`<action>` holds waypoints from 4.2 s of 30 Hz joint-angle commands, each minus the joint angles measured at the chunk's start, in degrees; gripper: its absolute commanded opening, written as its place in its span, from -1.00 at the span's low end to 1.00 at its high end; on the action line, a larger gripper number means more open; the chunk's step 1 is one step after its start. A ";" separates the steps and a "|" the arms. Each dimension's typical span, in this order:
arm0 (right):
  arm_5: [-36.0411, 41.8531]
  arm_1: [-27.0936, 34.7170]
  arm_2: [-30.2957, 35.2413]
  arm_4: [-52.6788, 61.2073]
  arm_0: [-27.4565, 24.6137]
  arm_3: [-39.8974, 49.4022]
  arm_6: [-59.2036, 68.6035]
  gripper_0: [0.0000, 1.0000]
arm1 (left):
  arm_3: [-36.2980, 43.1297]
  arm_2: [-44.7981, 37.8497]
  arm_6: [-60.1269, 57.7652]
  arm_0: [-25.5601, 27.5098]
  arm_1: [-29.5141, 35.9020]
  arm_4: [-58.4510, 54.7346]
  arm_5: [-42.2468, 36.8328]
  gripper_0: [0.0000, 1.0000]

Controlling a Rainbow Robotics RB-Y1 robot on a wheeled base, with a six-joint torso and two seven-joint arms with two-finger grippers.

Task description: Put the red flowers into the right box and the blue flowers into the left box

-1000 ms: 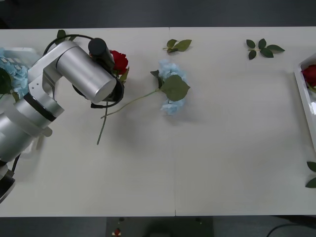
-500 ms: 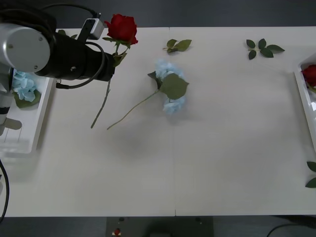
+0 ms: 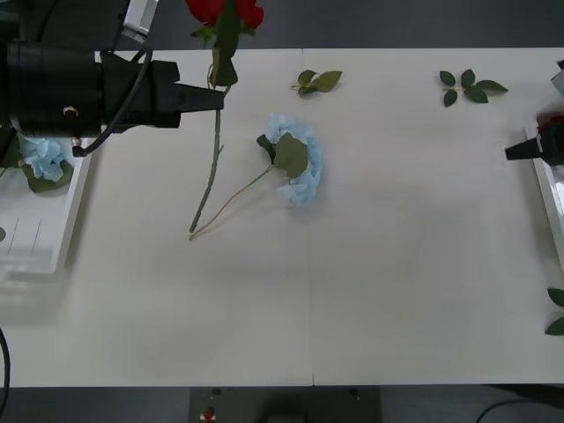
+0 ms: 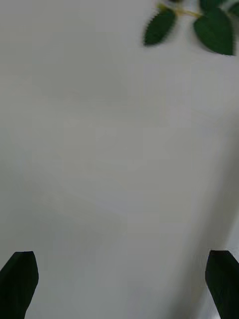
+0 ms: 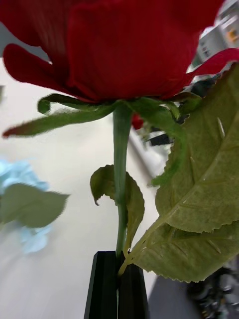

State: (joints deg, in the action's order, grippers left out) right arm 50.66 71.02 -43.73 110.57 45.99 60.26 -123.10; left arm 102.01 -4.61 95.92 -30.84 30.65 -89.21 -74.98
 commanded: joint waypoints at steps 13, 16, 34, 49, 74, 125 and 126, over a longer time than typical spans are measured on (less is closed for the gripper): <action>3.39 2.10 4.97 37.70 -14.26 13.75 -31.90 0.96 | 1.26 8.83 3.75 -0.09 -1.21 -7.56 13.46 -1.00; 8.67 0.52 5.41 40.52 -14.79 13.66 -31.90 0.96 | 1.26 9.00 3.84 -0.01 -1.30 -7.73 13.46 -1.00; 26.69 -14.16 19.12 44.03 -23.75 13.48 -31.90 0.96 | 1.26 9.97 3.93 -0.01 -1.30 -8.26 13.28 -1.00; 18.69 -28.84 19.12 42.71 -24.37 19.90 -31.90 0.96 | 1.26 9.97 3.93 -0.01 -1.30 -8.26 13.28 -1.00; 6.21 -43.69 15.61 39.90 -24.01 24.56 -31.90 0.89 | 1.26 9.97 3.93 -0.01 -1.30 -8.26 13.28 -1.00; -0.47 -47.56 12.18 39.37 -21.82 24.73 -31.90 -1.00 | 1.26 9.97 3.93 -0.01 -1.30 -8.26 13.28 1.00; -0.47 -47.38 12.09 39.37 -21.82 24.73 -31.90 -1.00 | 1.26 9.97 3.93 -0.01 -1.30 -8.26 13.28 1.00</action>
State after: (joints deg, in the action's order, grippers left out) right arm 49.85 22.56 -31.99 149.35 22.77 83.07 -154.44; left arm 102.01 5.66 97.93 -30.53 29.36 -97.01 -61.89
